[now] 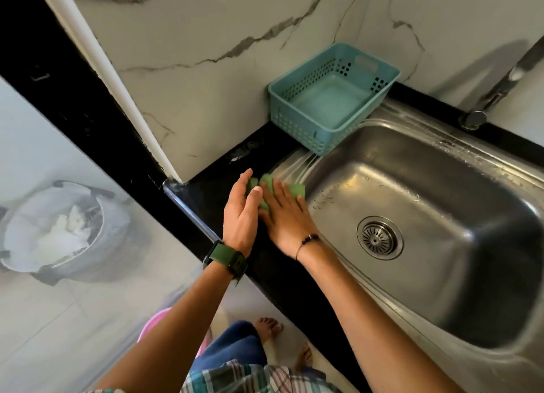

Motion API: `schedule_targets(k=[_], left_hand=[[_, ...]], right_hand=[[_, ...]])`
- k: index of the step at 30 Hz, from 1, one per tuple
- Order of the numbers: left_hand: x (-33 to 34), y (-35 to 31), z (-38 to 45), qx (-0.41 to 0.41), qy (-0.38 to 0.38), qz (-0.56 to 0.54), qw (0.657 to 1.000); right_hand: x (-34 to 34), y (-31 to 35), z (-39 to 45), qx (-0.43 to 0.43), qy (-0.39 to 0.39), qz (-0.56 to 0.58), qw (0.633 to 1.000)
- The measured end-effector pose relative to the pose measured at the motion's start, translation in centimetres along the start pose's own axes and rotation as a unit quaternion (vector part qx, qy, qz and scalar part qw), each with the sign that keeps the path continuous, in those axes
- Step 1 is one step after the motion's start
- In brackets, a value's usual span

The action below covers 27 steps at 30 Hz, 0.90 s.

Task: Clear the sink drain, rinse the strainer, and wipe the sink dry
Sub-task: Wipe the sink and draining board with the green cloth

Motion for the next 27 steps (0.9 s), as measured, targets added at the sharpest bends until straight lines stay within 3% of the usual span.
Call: schedule_targets(k=[4,8,15,18,21,24,27], left_hand=[[-0.1,-0.2,-0.1,0.007,0.008,0.033,0.999],[0.1,-0.5,-0.3,0.011,0.033,0.049,0.998],[0.0,-1.1,-0.3,0.020,0.057,0.085,0.995],[0.3,-1.4,-0.1,0.023,0.058,0.102,0.993],[1.2,-1.8,0.5,0.048,0.072,0.155,0.984],[2.3,-1.7,1.6,0.101,0.110,0.234,0.961],[2.6,-1.6,2.7,0.100,0.114,0.246,0.957]], right_hand=[[0.2,-0.6,-3.4,0.010,-0.001,0.004,1.000],[0.0,-0.5,-1.6,0.031,0.018,0.015,0.999],[-1.8,0.0,5.0,0.122,-0.089,0.066,0.986],[-1.9,-0.3,3.9,0.101,-0.051,0.075,0.991],[-0.4,-0.5,0.4,0.079,-0.010,0.010,0.997],[0.6,-0.3,-1.2,0.087,-0.003,-0.011,0.996],[0.1,-0.6,0.0,0.099,-0.007,0.007,0.995]])
Point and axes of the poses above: each hand's wrist, its own z-axis towards the middle knuckle, its own x-axis out of the palm, y = z × x, the point moved 2 cm from there along z, towards the middle knuckle, and after that the axes turned 4 degrees about z, right-handed, at the moved point
